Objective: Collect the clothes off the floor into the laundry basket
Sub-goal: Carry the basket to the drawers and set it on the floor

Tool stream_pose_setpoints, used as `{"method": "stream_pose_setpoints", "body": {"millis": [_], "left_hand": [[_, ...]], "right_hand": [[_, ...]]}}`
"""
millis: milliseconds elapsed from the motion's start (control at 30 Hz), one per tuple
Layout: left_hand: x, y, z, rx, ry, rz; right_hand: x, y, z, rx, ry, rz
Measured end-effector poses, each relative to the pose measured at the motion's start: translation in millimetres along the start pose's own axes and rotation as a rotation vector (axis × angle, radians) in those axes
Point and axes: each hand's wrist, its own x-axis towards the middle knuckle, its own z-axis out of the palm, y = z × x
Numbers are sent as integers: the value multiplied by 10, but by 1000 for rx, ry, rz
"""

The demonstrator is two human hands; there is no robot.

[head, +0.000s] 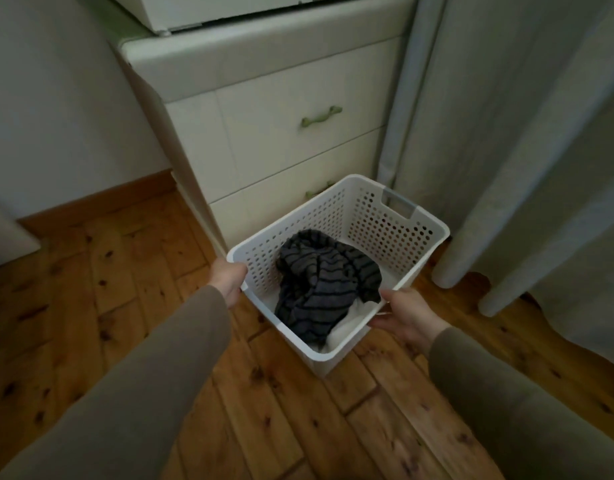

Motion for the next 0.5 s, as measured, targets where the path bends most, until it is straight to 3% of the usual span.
{"method": "stream_pose_setpoints", "body": {"millis": [200,500], "left_hand": [[199,98,58,-142,-6,-4],[467,208,139,-90,89,65]], "right_hand": [[125,-42,142,33,-16,-13],[244,-158,287,38,-80,2]]}}
